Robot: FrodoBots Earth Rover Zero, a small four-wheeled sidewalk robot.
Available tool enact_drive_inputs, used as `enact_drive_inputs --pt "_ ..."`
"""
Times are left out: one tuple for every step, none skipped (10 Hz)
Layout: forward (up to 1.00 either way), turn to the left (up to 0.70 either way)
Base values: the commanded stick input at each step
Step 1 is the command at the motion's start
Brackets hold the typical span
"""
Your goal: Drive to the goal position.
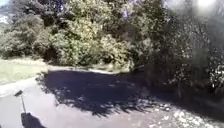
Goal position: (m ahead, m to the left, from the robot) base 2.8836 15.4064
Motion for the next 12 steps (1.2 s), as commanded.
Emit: enact_drive_inputs --pt "1.00 0.00" --pt "1.00 0.00" --pt "1.00 0.00" --pt "1.00 0.00" --pt "1.00 0.00" --pt "1.00 0.29" --pt "1.00 0.12" --pt "1.00 0.00" --pt "1.00 0.00" --pt "1.00 0.00" --pt "1.00 0.00" --pt "1.00 0.00"
